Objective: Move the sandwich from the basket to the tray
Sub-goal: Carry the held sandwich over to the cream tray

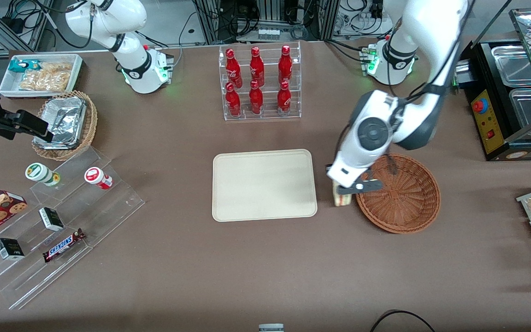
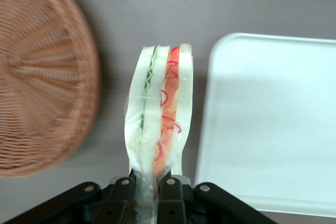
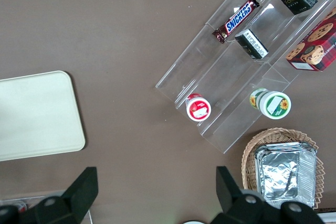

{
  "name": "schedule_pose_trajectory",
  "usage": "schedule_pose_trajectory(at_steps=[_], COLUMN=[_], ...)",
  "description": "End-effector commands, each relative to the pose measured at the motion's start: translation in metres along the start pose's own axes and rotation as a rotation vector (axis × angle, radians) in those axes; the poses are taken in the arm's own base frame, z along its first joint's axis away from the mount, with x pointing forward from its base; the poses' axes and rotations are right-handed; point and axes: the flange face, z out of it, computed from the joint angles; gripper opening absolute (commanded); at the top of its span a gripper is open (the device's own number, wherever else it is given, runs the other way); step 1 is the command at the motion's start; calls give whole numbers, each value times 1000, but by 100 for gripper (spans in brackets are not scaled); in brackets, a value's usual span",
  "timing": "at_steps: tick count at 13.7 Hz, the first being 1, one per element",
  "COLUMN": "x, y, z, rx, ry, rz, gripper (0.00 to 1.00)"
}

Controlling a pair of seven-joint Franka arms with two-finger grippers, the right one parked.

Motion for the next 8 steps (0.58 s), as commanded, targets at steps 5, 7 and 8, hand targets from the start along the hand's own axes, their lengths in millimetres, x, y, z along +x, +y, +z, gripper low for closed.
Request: schedule_pose_trajectory(at_steps=[5, 7, 8], x=[-18, -31, -34], y=[141, 168, 177], z=[31, 41, 45], rx=[-13, -14, -16], ry=[-16, -14, -13], rz=[-69, -74, -80], gripper=[3, 3, 3])
